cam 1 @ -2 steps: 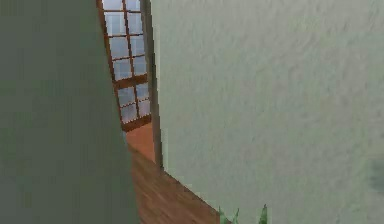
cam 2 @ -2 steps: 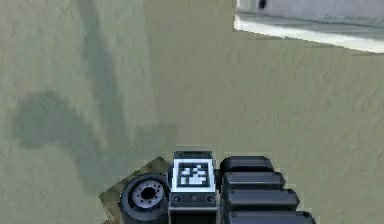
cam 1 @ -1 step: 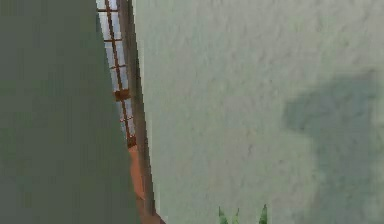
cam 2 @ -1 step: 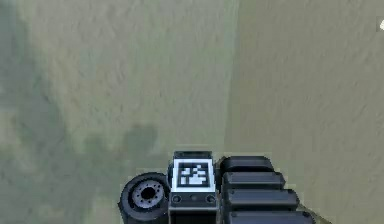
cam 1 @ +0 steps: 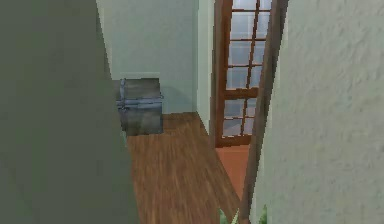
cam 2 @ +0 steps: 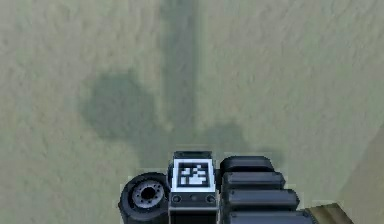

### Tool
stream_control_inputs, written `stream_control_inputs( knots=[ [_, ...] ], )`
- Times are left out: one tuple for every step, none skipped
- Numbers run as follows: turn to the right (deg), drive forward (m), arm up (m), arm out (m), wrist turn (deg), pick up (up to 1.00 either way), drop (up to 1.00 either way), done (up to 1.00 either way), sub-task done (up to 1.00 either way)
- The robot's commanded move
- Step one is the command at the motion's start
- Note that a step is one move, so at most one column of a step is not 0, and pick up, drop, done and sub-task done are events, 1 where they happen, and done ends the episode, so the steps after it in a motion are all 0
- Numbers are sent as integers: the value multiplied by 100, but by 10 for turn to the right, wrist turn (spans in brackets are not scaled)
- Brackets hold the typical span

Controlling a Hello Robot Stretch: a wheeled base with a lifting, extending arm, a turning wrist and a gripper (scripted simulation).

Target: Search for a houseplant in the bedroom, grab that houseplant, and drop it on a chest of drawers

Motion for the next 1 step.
stream_control_inputs(
  knots=[
    [0, 55, 0, 0, 0, 0, 0, 0, 0]
  ],
)
